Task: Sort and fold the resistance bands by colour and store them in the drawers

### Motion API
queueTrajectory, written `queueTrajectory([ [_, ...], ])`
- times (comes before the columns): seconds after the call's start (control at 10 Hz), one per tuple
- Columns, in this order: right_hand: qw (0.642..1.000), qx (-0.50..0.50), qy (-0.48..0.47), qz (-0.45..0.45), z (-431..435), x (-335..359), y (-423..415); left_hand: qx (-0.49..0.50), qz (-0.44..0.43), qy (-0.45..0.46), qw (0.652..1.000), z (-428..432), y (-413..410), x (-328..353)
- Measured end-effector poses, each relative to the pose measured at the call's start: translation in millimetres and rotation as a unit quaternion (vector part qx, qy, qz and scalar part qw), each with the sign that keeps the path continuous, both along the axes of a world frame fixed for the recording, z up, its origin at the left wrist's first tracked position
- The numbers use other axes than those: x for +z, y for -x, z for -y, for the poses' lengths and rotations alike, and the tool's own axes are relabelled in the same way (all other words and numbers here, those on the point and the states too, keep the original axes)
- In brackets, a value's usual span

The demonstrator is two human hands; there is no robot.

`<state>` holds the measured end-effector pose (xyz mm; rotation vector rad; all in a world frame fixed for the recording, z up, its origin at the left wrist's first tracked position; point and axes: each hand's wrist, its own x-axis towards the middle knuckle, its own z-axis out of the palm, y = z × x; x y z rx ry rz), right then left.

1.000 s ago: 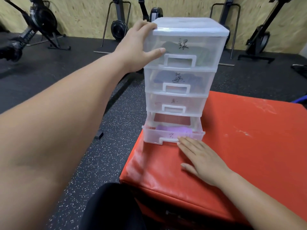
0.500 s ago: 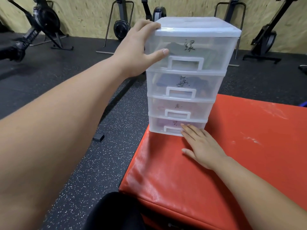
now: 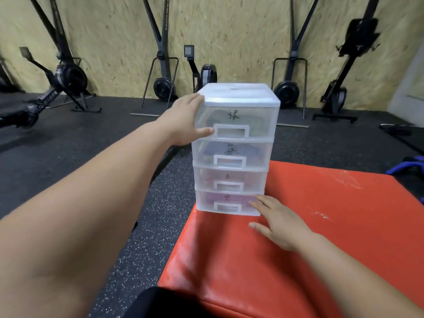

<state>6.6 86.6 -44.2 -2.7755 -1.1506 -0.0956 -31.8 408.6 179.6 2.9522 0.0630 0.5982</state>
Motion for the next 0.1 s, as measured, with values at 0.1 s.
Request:
queueTrajectory([
  [0.1, 0.998, -0.028, -0.057, -0.023, 29.3, 16.0, 8.8, 0.006, 0.049, 0.040, 0.998, 19.2, 21.5, -23.4],
])
